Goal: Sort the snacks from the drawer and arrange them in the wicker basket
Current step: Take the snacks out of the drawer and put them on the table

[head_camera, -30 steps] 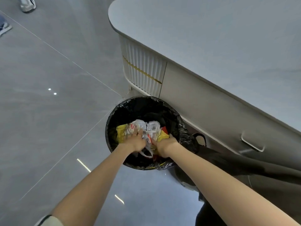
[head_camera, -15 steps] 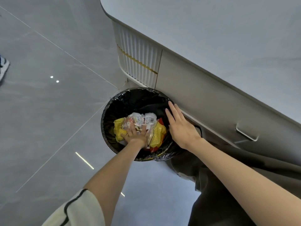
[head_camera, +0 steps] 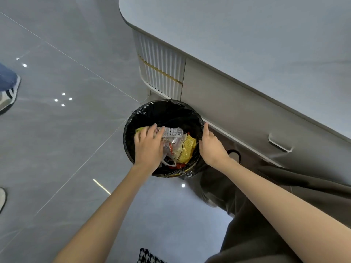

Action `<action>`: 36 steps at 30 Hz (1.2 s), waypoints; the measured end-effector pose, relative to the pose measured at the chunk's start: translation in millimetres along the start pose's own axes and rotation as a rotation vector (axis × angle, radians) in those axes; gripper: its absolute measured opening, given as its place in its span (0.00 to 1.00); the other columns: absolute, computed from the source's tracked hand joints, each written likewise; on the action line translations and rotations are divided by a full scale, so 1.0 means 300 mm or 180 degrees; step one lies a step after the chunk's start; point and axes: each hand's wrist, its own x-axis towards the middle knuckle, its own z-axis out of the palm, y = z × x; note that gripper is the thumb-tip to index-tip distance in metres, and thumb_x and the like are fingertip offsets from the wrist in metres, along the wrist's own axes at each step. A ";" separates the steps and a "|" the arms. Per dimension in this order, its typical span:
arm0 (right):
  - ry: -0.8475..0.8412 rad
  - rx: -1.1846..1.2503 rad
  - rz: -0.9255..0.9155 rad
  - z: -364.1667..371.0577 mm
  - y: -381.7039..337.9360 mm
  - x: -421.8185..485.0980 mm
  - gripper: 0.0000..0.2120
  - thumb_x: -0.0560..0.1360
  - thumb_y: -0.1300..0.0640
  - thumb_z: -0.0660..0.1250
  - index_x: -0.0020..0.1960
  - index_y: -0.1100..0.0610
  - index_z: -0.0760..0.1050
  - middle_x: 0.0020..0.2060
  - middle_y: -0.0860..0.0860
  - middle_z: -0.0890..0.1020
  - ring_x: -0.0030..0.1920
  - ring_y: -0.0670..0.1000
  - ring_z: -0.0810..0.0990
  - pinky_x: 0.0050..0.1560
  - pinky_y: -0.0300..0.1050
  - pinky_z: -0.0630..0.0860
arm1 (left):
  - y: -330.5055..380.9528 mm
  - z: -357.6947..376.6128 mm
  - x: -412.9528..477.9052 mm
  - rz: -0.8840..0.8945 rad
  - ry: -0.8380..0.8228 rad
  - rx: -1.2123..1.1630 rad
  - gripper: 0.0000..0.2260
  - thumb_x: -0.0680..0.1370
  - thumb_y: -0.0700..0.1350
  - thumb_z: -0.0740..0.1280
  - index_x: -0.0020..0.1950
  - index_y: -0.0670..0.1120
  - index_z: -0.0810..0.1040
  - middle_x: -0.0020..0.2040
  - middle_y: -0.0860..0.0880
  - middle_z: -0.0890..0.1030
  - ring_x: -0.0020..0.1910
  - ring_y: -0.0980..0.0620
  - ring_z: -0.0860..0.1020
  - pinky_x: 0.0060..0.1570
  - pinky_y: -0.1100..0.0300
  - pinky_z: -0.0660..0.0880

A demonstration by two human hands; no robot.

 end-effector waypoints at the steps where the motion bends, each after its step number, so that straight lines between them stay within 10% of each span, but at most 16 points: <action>1: -0.0070 0.0076 0.0085 0.002 -0.005 0.001 0.35 0.79 0.67 0.57 0.78 0.63 0.38 0.61 0.63 0.73 0.52 0.61 0.79 0.49 0.53 0.77 | -0.016 -0.006 -0.011 -0.0056 0.0096 0.0026 0.22 0.80 0.46 0.62 0.75 0.49 0.64 0.74 0.45 0.65 0.73 0.43 0.61 0.71 0.46 0.52; 13: -0.0420 0.0675 0.0677 -0.002 -0.037 -0.087 0.24 0.81 0.57 0.56 0.73 0.66 0.57 0.62 0.65 0.74 0.60 0.66 0.75 0.55 0.53 0.73 | 0.003 -0.093 -0.024 -0.0049 -0.0540 -0.0036 0.25 0.82 0.48 0.56 0.78 0.49 0.54 0.77 0.43 0.58 0.76 0.41 0.52 0.74 0.44 0.48; 24: 0.0756 0.0659 0.0240 -0.390 0.064 -0.354 0.18 0.79 0.55 0.58 0.67 0.51 0.72 0.60 0.50 0.80 0.58 0.57 0.78 0.58 0.53 0.76 | 0.340 -0.405 0.024 0.1030 0.0147 -0.0712 0.21 0.82 0.48 0.58 0.76 0.48 0.62 0.66 0.46 0.74 0.64 0.46 0.73 0.56 0.52 0.75; 36: 0.2072 0.0760 0.0331 -0.772 0.239 -0.654 0.15 0.79 0.56 0.59 0.63 0.51 0.76 0.54 0.46 0.81 0.47 0.50 0.79 0.48 0.45 0.75 | 0.769 -0.770 -0.044 0.1905 0.0811 -0.1010 0.20 0.82 0.46 0.56 0.75 0.51 0.63 0.67 0.50 0.73 0.63 0.46 0.72 0.53 0.52 0.70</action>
